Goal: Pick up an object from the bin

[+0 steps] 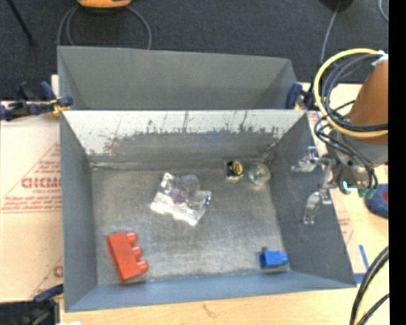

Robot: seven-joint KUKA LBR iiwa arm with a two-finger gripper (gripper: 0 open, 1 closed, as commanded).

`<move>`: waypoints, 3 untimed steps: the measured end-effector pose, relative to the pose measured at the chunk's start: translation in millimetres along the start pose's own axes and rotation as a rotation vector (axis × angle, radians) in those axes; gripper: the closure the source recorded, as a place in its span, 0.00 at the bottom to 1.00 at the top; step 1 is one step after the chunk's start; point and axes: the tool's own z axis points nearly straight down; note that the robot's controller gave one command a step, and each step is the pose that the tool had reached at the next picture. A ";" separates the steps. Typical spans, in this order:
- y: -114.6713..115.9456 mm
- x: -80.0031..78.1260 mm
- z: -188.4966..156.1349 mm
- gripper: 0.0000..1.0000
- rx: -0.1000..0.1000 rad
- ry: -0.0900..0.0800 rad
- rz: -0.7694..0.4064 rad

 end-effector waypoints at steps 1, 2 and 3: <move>-4.2 -54.5 -74.1 0.00 0.004 -0.017 -0.141; 83.9 -113.6 56.9 0.00 -0.003 -0.003 -0.221; 138.0 -112.7 106.1 0.00 -0.002 -0.004 -0.318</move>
Offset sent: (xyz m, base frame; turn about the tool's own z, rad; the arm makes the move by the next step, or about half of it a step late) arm 0.0515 -0.0031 0.0692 -0.1411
